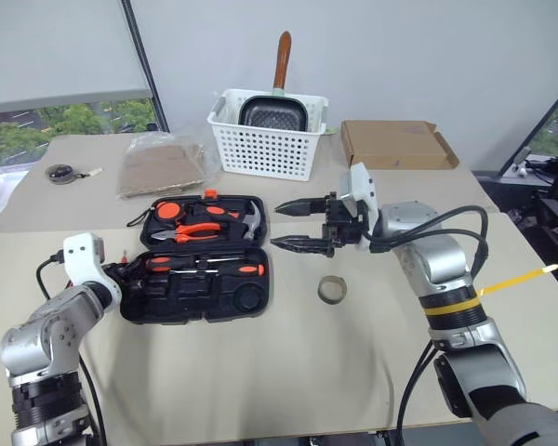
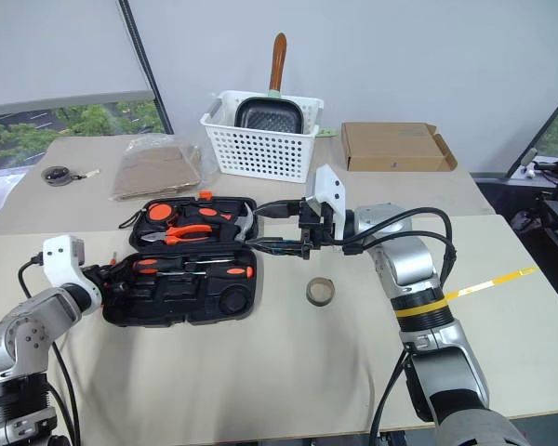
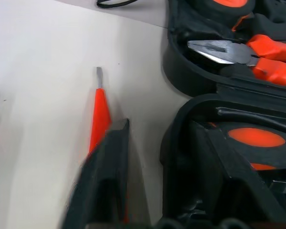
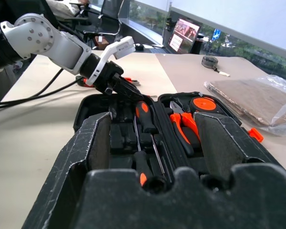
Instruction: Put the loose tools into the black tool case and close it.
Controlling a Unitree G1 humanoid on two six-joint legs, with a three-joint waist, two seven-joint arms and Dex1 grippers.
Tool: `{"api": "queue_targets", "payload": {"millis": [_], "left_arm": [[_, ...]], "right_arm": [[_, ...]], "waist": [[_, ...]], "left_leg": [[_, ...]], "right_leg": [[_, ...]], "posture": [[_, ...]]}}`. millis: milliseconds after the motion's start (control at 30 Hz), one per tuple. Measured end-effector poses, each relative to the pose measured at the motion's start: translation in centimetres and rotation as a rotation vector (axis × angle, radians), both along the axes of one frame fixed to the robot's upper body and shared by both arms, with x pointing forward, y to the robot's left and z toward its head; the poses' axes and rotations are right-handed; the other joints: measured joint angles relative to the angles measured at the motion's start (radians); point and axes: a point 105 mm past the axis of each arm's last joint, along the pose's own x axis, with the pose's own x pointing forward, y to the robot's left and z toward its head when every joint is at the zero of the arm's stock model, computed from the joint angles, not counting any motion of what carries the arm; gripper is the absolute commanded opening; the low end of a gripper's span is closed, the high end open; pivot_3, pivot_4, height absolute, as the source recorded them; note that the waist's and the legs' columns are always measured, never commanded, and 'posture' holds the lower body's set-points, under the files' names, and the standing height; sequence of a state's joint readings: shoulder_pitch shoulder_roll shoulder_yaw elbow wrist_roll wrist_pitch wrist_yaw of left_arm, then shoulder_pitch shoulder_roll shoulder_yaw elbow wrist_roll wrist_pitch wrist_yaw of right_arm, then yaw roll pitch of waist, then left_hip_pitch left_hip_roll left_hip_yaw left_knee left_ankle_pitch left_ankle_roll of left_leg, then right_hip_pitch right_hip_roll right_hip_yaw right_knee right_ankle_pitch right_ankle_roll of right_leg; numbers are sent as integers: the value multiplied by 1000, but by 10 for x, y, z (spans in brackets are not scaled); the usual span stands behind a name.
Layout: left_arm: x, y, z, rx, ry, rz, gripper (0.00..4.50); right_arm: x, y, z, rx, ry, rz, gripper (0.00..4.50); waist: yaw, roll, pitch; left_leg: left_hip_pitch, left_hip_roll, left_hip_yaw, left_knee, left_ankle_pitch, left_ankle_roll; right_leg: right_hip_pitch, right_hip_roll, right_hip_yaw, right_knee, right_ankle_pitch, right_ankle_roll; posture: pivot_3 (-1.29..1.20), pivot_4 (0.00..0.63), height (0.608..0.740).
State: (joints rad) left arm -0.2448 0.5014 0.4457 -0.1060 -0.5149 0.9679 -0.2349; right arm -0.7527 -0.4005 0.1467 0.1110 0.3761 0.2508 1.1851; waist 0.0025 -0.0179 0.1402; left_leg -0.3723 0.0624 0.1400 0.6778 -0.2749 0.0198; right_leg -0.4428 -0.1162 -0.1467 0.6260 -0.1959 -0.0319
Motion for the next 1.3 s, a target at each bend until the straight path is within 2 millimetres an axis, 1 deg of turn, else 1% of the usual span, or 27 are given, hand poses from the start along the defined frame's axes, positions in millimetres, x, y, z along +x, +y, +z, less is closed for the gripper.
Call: {"api": "queue_targets", "payload": {"millis": [33,133,233,300,567,700,733,833,1133,1300], "left_arm": [[1,-2,0,0,0,-11,43],[4,-10,1,4,-1,-40,43],[5,-12,1,7,1,-47,43],[6,-14,0,11,3,-55,43],[9,-26,2,35,1,-95,43],[10,-36,2,52,-2,-129,43],[10,-38,3,53,-2,-135,43],[12,-49,2,50,-2,-166,43],[13,-80,2,39,-1,-241,43],[12,-91,1,27,3,-244,43]], "right_arm": [[0,0,-1,1,2,-2,3199],[0,-1,-5,5,15,-12,3199],[1,-1,-6,5,19,-16,3199],[1,-2,-6,6,19,-20,3199],[2,-2,-8,12,23,-38,3199],[2,-3,-8,12,23,-40,3199],[2,-3,-8,12,23,-41,3199],[2,-3,-8,12,23,-42,3199],[3,-4,-8,10,22,-45,3199],[3,-5,-8,6,19,-48,3199]], "waist": [[3,0,0],[14,0,0],[14,0,0],[14,0,0],[27,0,0],[40,0,0],[42,0,0],[47,0,0],[51,0,0],[51,0,0]], "left_leg": [[0,-1,0,0,0,0],[-1,-3,0,1,-1,1],[-1,-7,-1,1,-1,2],[-1,-10,-3,1,-2,3],[-2,-15,-3,2,-3,7],[-4,-15,-4,2,-4,8],[-4,-16,-4,2,-2,11],[-5,-17,-5,2,-2,13],[-7,-21,-6,3,-1,19],[-6,-21,-7,3,0,20]], "right_leg": [[0,-1,0,0,0,0],[1,-3,-1,-1,0,0],[1,-7,-1,0,-1,1],[1,-10,-1,1,-5,7],[3,-16,-2,0,-5,8],[3,-17,-3,-1,-4,7],[3,-17,-3,-1,-4,7],[3,-19,-4,-2,-4,7],[4,-23,-6,-2,-6,12],[5,-23,-6,-2,-6,12]], "posture": [[0,150,700],[0,150,700],[0,150,700],[0,150,700],[0,150,700],[0,150,700],[0,150,700],[0,150,700],[0,150,700],[0,150,700]]}}
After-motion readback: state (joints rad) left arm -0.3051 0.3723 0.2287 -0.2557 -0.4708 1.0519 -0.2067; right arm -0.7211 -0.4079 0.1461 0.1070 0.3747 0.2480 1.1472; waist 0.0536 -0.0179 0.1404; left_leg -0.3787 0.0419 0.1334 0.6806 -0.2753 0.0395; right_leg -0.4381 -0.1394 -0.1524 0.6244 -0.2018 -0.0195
